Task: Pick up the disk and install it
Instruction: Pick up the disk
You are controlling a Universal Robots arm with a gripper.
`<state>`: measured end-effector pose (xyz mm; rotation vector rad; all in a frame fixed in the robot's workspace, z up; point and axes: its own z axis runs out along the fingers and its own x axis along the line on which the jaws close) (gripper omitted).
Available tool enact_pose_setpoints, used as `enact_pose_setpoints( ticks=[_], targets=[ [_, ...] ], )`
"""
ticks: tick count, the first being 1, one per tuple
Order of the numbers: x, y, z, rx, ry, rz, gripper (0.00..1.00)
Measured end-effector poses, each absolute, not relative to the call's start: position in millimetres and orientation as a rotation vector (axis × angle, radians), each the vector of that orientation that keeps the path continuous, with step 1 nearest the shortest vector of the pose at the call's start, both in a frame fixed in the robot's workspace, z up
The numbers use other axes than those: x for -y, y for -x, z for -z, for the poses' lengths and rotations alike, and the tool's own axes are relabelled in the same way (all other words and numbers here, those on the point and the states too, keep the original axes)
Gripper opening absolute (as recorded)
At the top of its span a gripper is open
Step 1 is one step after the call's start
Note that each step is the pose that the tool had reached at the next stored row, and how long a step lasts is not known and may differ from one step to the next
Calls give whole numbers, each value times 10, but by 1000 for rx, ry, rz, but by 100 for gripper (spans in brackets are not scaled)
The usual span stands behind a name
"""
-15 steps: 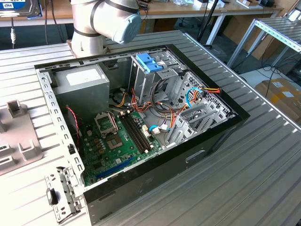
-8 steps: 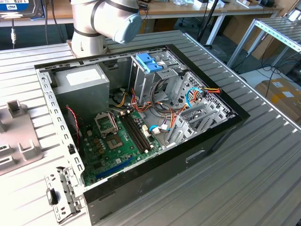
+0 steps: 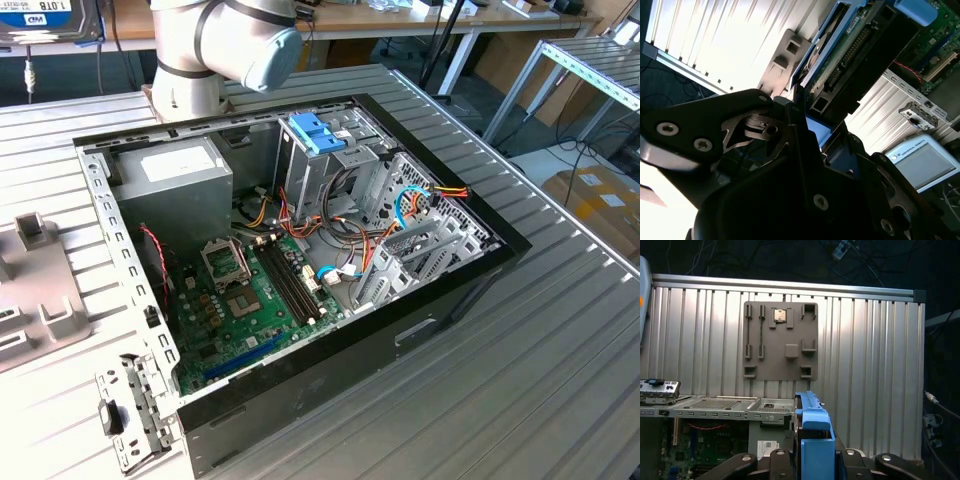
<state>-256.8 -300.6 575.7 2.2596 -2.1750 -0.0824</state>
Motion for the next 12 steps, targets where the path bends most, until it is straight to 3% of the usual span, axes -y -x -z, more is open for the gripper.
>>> enact_pose_setpoints(
  ticks=[12],
  targets=[
    [3118,2497,-5753,2175,-2260,83,37]
  ],
)
